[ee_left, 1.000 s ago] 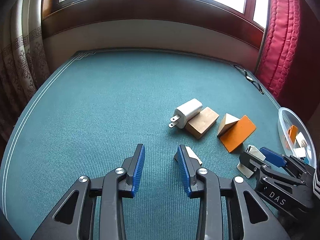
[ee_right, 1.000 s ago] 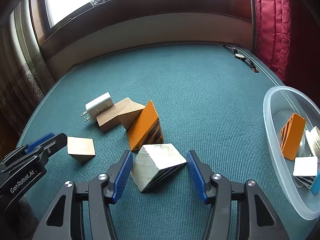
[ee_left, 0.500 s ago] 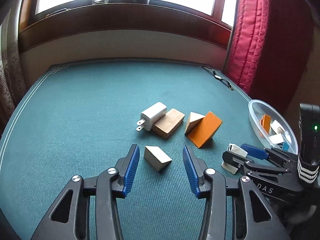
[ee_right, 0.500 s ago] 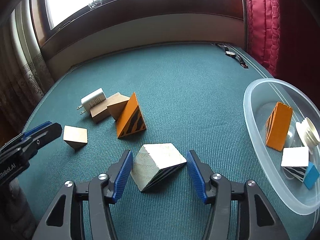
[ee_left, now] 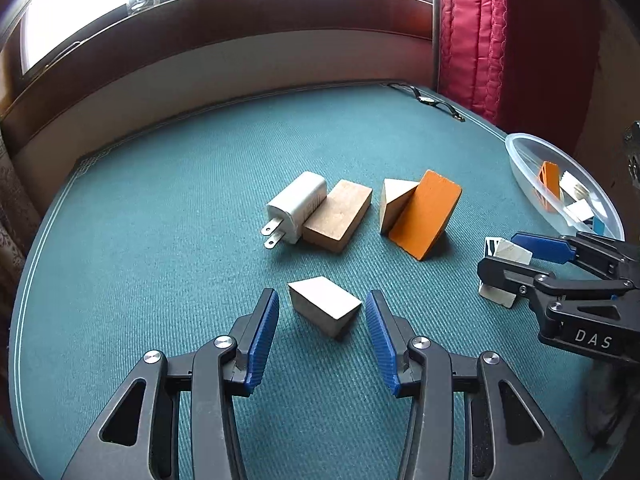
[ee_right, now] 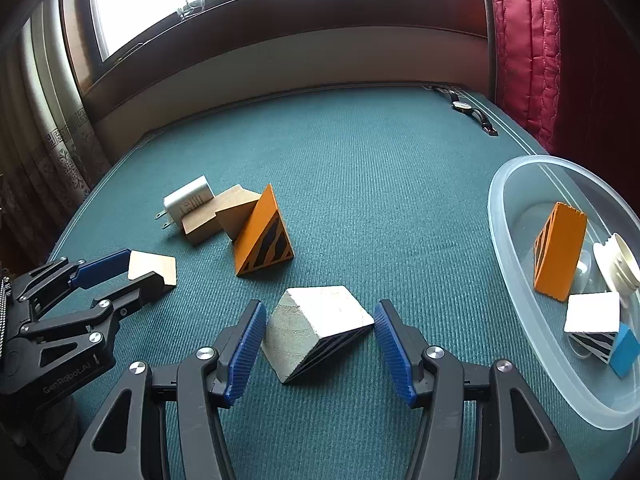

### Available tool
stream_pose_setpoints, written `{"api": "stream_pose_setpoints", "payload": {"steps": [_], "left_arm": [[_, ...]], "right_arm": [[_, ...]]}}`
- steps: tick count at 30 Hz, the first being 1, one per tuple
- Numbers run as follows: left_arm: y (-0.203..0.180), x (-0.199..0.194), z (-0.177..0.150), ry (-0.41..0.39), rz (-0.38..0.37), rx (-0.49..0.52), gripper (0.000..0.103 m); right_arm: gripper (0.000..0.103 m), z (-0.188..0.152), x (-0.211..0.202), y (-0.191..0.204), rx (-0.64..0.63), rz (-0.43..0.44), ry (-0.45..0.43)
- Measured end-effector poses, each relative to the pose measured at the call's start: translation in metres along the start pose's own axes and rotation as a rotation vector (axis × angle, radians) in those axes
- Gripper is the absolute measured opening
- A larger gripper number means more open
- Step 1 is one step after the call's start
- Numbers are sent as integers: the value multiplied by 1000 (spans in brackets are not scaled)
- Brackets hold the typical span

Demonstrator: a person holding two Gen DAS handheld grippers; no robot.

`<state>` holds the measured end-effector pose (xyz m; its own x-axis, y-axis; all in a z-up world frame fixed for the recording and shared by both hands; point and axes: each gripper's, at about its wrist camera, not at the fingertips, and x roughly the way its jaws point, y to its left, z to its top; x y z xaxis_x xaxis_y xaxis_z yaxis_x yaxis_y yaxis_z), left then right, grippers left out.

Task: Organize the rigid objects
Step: 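Lift the wooden block with the left gripper while the right gripper approaches the white-and-black striped prism, then grasp the white-and-black striped prism with the right gripper while the left gripper holds the block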

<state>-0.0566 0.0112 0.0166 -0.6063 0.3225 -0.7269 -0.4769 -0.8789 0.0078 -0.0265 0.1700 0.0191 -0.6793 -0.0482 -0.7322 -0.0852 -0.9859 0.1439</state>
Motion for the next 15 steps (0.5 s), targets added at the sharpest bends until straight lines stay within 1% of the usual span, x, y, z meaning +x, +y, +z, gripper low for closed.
{"api": "stream_pose_setpoints", "payload": {"steps": [5, 6, 7, 12, 15], "left_arm": [[-9, 5, 2, 10, 20, 46, 46], [-9, 6, 3, 15, 35, 45, 45], [-8, 8, 3, 23, 47, 38, 39], [-5, 7, 5, 17, 76, 15, 38], [-7, 3, 3, -2, 112, 14, 37]], "right_arm": [[61, 0, 1, 2, -7, -7, -1], [61, -1, 0, 3, -6, -9, -2], [61, -1, 0, 3, -7, -10, -2], [61, -3, 0, 5, -8, -14, -5], [61, -3, 0, 5, -9, -15, -5]]}}
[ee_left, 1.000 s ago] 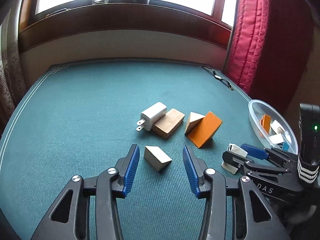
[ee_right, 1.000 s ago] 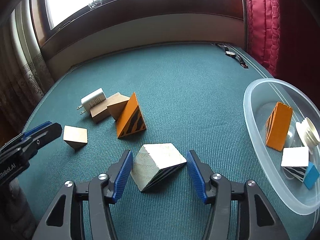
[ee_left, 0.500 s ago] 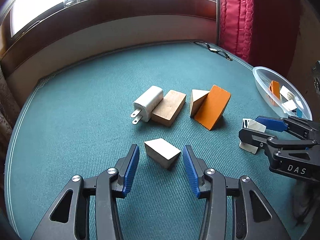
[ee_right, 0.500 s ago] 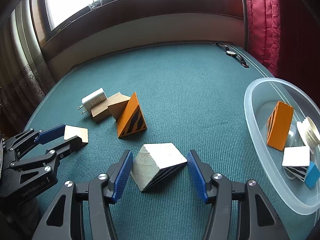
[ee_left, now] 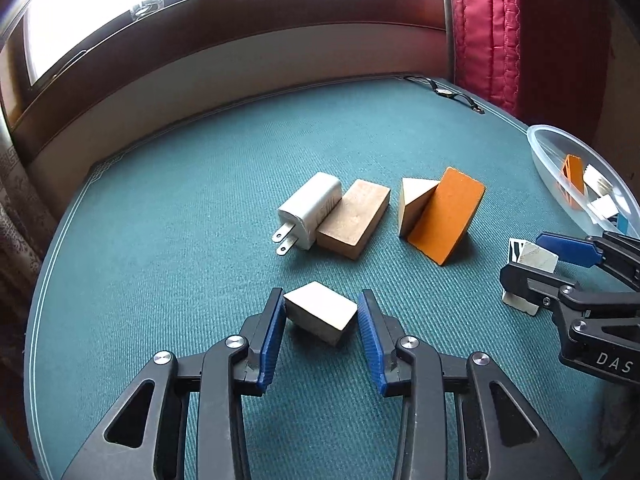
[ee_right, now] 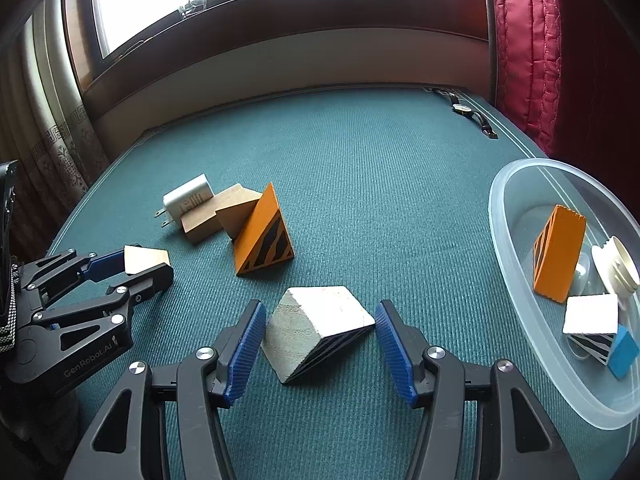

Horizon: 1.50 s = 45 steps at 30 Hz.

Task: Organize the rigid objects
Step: 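Grasp the white-and-black striped prism with the right gripper while the left gripper holds the block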

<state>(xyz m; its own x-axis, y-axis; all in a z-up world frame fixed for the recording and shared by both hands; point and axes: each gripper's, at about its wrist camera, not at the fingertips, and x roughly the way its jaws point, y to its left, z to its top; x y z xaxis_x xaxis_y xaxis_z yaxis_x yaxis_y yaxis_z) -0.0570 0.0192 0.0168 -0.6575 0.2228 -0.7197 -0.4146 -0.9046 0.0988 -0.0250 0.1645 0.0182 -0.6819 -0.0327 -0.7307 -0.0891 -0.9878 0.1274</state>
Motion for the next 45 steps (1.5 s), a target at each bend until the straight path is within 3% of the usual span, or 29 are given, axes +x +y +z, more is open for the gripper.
{"api": "stream_pose_setpoints", "payload": {"steps": [11, 23, 25, 31, 33, 35, 38, 40, 42, 45], "left_arm": [[-16, -17, -7, -46, 85, -66, 38], [-29, -20, -7, -18, 82, -148, 38], [-30, -20, -8, -14, 77, -147, 38], [-23, -17, -9, 4, 67, -177, 38], [-22, -16, -10, 8, 64, -186, 38], [-22, -16, -10, 5, 63, -186, 38], [-23, -17, -10, 2, 62, -181, 38], [-22, -17, -9, 1, 61, -184, 38], [-21, -17, -9, 1, 59, -194, 38], [-19, -18, -9, 2, 56, -203, 38]], "right_arm": [[59, -1, -2, -3, 11, 11, -6], [57, -1, -7, -11, 48, 26, -45], [48, -2, -9, -12, 56, 32, -60], [43, -2, -11, -11, 59, 36, -75], [35, -2, -12, -11, 53, 47, -80], [33, -1, -11, -9, 32, 66, -78], [33, -1, -10, -1, -22, 74, -68], [40, -1, -10, -1, -21, 67, -61], [55, -2, -12, -4, 5, 50, -64], [58, -6, -18, -8, 41, 41, -48]]}}
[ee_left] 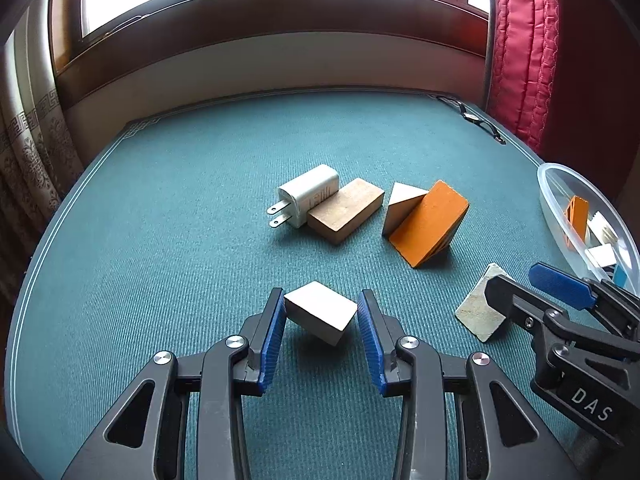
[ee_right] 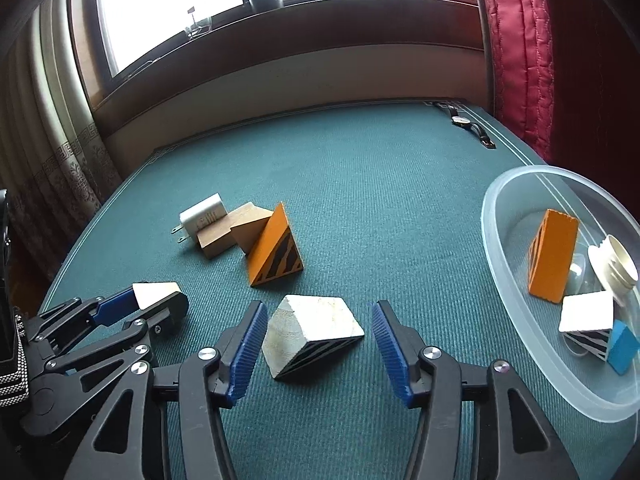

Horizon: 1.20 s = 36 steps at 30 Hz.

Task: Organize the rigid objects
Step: 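Grasp the white-and-black striped prism with the right gripper while the left gripper holds the block, then carry the striped prism into the clear bowl and open the right gripper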

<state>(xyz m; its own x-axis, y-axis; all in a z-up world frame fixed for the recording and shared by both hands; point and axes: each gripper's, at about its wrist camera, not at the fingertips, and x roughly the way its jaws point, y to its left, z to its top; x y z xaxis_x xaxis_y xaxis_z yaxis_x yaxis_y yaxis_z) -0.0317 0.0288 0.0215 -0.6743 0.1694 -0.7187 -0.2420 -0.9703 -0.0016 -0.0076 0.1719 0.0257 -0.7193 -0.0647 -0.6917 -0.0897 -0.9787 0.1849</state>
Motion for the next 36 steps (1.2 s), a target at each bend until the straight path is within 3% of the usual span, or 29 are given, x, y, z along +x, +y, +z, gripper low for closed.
{"api": "stream_pose_setpoints", "payload": {"steps": [4, 18, 22, 26, 36], "left_arm": [[0, -2, 0, -3, -7, -5, 38], [23, 2, 5, 13, 21, -91, 38], [20, 2, 4, 12, 17, -80, 38], [18, 0, 4, 7, 11, -68, 38], [14, -1, 2, 1, 2, -42, 38]], "right_arm": [[58, -9, 5, 5, 10, -46, 59], [59, 4, 27, 32, -51, -96, 60], [42, 5, 27, 31, -65, -127, 53], [34, 2, 21, 27, -64, -124, 48], [33, -6, -8, 8, -15, -78, 14]]}}
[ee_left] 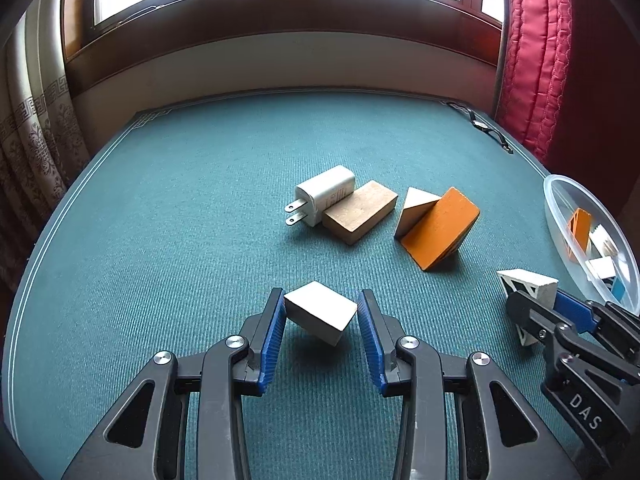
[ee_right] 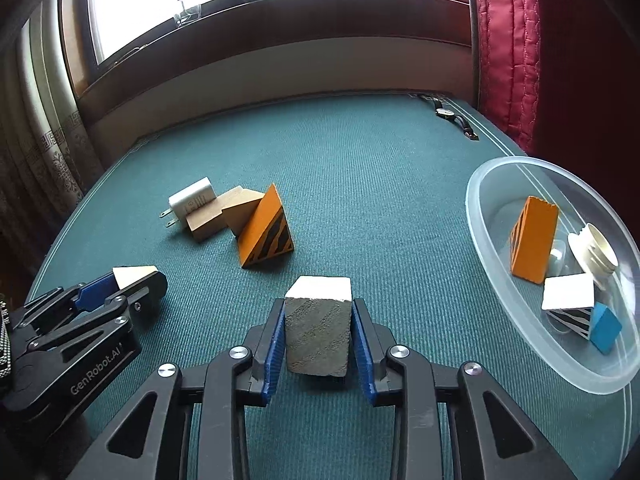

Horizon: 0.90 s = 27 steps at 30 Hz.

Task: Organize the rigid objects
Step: 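Carry the striped prism into the clear bowl and open the right gripper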

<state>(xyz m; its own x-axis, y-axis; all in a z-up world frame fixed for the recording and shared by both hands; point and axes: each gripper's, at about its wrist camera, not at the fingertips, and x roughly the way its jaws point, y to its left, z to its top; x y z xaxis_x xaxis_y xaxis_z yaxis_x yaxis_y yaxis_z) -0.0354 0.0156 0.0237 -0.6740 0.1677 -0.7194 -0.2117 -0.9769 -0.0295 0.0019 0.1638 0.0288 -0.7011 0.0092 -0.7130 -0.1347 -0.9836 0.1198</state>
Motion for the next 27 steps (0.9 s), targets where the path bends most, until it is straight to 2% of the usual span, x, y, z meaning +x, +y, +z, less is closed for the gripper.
{"api": "stream_pose_setpoints", "payload": {"steps": [9, 27], "left_arm": [[-4, -2, -2, -5, -4, 16, 38], [-15, -6, -7, -8, 1, 50, 38]], "right_arm": [[33, 1, -23, -17, 38, -16, -43], [33, 0, -68, -91, 159, -131, -125]]}}
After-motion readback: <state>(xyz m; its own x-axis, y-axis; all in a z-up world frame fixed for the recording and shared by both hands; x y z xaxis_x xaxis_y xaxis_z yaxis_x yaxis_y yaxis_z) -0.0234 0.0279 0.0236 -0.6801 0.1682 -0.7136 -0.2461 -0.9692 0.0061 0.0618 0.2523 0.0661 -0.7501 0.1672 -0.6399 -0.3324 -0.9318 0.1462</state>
